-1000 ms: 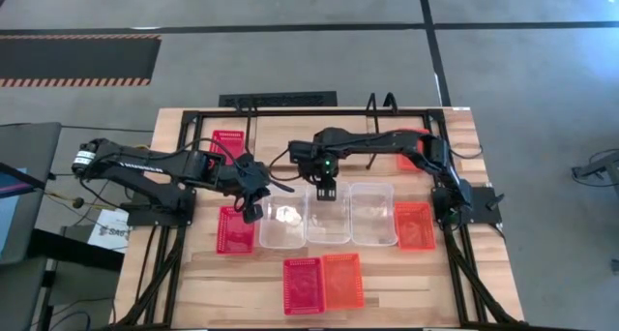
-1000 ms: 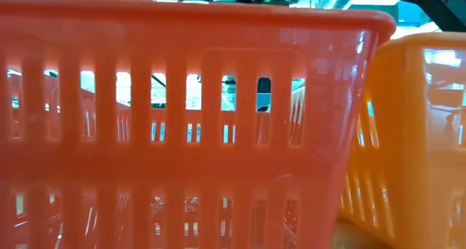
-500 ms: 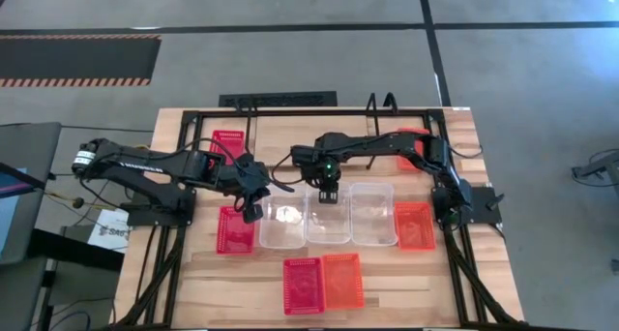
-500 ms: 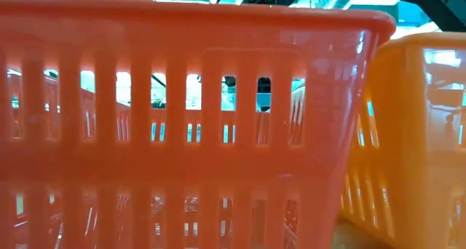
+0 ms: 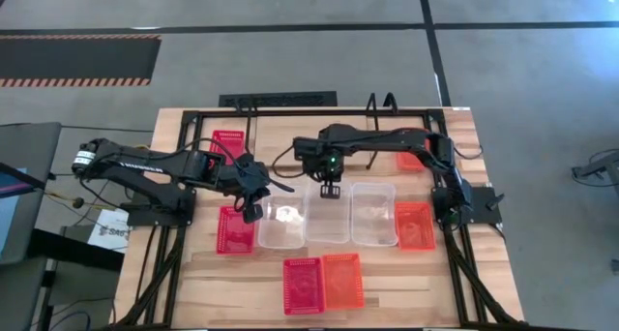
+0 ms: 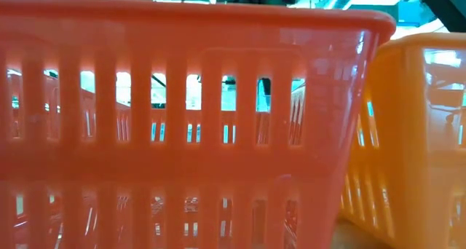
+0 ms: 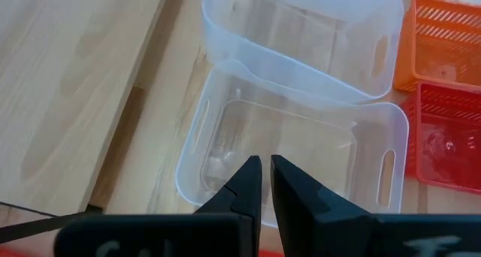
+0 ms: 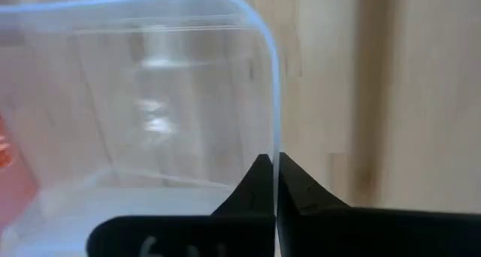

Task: Stack baskets on shelf by color
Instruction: Put the middle white bin on the the shelf

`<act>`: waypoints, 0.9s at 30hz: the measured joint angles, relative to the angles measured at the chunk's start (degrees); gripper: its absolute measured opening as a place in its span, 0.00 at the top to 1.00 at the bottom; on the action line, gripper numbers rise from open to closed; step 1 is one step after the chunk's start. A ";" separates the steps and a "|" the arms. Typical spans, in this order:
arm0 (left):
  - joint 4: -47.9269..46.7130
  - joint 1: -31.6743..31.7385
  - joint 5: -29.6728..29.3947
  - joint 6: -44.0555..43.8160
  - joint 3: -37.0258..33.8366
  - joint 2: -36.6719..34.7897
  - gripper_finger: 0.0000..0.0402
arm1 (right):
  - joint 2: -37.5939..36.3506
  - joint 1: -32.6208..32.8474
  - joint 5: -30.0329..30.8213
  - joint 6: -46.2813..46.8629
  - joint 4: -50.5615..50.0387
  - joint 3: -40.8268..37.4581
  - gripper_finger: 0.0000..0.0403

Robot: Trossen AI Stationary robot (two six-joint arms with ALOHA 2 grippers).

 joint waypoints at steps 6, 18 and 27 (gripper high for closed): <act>0.13 0.00 0.05 -0.39 0.00 0.00 0.96 | -3.72 -1.17 5.25 -0.30 -5.36 9.21 1.00; 0.54 0.00 0.72 1.32 0.00 0.00 0.95 | -5.67 -12.83 6.22 -8.36 -14.47 25.83 1.00; 0.53 0.02 0.54 5.30 0.00 0.00 0.95 | -3.83 -22.79 -2.02 -17.46 -14.84 25.18 1.00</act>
